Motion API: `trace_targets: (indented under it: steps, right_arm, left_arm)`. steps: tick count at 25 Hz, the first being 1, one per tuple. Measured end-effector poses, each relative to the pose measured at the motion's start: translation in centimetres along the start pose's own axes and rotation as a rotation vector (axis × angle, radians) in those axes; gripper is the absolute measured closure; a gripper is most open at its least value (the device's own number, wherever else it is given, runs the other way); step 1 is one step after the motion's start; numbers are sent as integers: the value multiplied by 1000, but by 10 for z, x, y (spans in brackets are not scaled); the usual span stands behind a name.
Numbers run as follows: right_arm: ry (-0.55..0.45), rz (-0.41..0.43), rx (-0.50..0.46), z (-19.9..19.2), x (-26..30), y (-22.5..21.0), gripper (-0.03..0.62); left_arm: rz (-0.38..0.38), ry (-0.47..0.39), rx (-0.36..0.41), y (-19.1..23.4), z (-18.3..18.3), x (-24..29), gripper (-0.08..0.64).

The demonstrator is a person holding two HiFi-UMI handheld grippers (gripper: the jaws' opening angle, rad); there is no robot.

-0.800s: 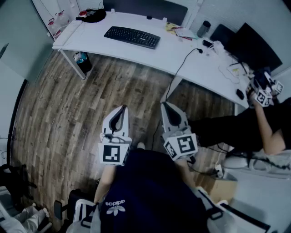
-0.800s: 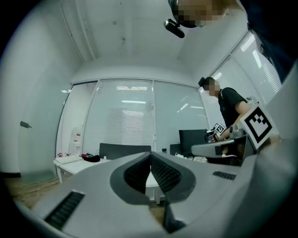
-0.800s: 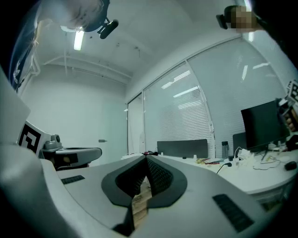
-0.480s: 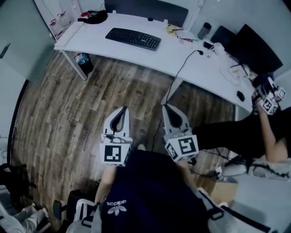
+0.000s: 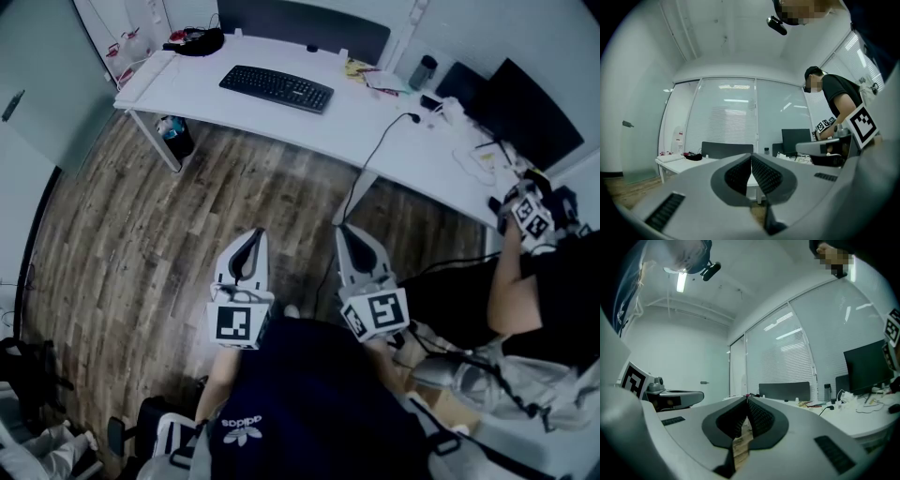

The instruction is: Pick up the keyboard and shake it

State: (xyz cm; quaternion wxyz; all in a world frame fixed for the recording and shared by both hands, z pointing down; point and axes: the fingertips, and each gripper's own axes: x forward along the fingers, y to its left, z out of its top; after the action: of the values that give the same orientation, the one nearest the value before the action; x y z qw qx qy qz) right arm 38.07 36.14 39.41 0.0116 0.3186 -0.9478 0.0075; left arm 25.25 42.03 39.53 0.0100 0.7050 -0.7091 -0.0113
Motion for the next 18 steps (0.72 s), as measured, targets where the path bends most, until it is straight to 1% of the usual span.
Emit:
trace_targets:
  steps: [4,9,13,18]
  right_arm:
    - [10,0,2,-3,11,-2,588]
    - [36,-15,15,-10,42,-7,588]
    - [48,-36,9,-12,78,-8,588]
    - [36,-65,16,1,135,-5,588]
  left_arm:
    - [-4,1,-12,9,-1,7,555]
    - [-8,18,-38,35,-8,30,555]
    - [-41,16,-43,64,-7,57,555]
    - [-85,-3,-30,113,10,98,555]
